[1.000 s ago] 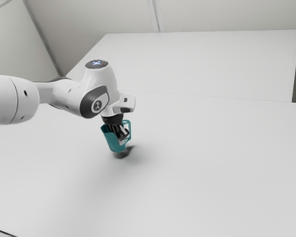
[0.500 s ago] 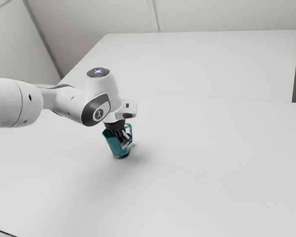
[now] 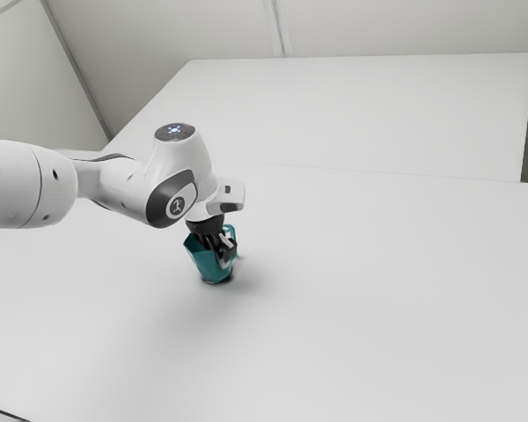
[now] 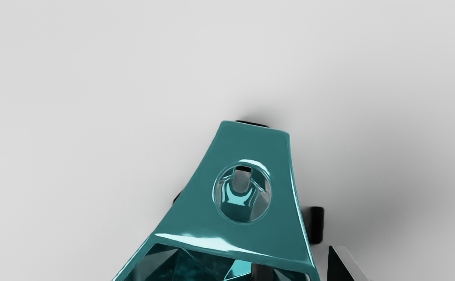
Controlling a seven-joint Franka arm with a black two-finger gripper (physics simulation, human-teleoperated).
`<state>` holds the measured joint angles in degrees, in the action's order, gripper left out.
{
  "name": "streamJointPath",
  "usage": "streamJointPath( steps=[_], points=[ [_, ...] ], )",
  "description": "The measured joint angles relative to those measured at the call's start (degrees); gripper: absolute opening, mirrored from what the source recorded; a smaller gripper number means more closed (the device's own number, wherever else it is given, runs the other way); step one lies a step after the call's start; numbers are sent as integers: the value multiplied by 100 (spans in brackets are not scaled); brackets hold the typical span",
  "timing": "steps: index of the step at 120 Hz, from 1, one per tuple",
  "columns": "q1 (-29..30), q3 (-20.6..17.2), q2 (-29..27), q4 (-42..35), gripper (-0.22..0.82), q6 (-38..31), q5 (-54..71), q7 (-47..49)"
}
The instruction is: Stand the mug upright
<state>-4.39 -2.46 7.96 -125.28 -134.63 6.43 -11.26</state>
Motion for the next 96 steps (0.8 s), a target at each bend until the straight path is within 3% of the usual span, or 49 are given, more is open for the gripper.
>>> streamJointPath(
  steps=[40,63,96],
  points=[
    [9,0,-24,1,31,2,-9,12],
    [-4,-4,-243,-55,36,35,-10,18],
    [-44,-54,-1286,-310,39,190,-10,53]
  ],
)
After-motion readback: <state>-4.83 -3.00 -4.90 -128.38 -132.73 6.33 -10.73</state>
